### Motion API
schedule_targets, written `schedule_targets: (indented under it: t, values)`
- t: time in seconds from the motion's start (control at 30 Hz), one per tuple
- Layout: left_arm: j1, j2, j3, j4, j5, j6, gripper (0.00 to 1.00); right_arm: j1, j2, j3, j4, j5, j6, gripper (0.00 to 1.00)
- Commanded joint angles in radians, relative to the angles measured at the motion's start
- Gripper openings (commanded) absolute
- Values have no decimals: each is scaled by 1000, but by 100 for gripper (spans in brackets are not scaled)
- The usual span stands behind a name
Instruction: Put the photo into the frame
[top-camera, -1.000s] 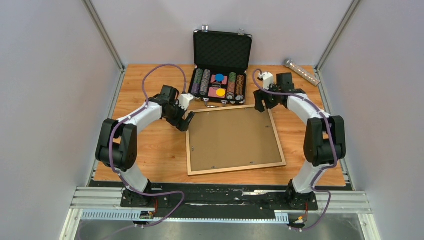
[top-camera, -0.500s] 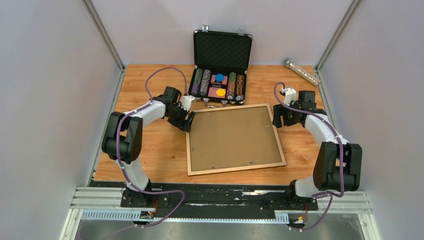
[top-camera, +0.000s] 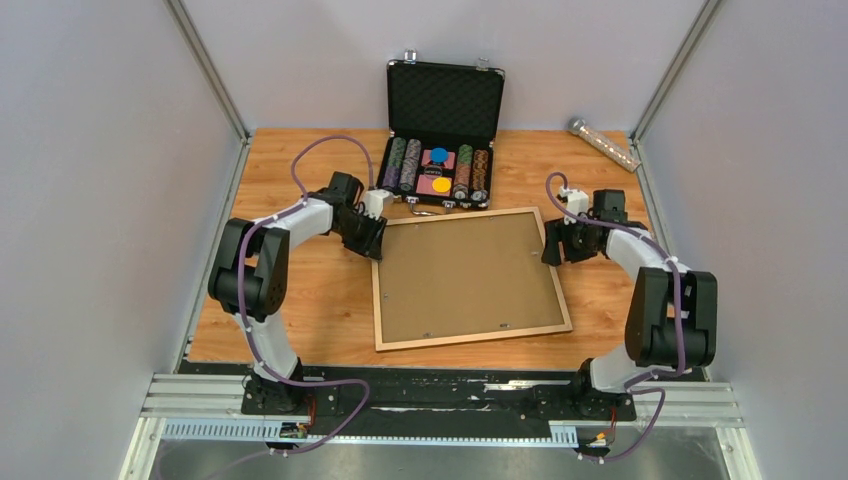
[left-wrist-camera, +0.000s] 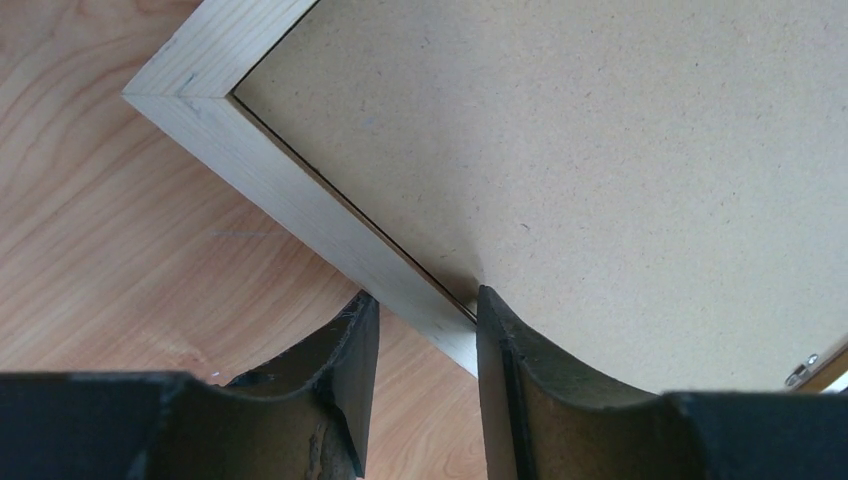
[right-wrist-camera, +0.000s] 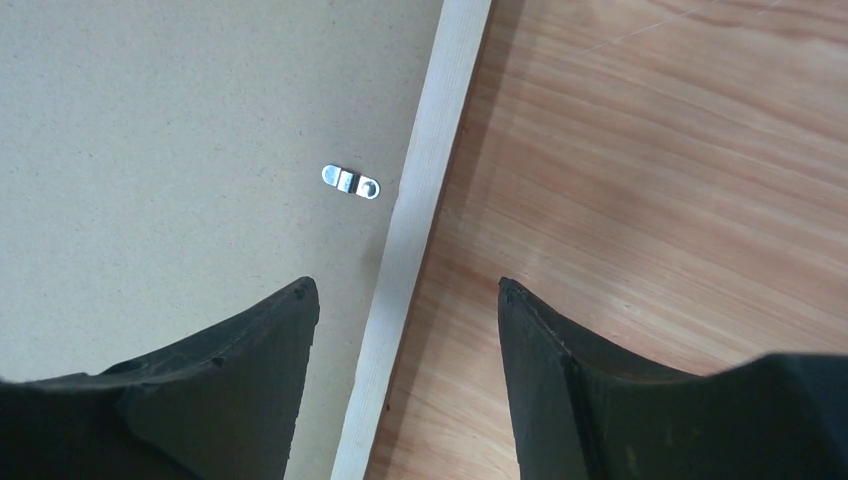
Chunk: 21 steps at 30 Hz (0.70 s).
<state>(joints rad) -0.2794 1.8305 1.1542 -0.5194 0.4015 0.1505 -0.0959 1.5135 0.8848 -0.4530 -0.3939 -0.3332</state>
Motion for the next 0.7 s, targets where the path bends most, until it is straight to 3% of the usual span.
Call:
schedule_targets:
  t: [0.0, 0.33, 0.67]
  values:
    - [3, 20, 19, 16, 23, -19, 40, -2, 63, 48, 17, -49, 3, 65]
    - [3, 50, 35, 18, 24, -22, 33, -2, 165, 125, 20, -82, 19, 63]
    - [4, 73, 44, 21, 21, -29, 15, 23, 220, 155, 22, -88, 26, 61]
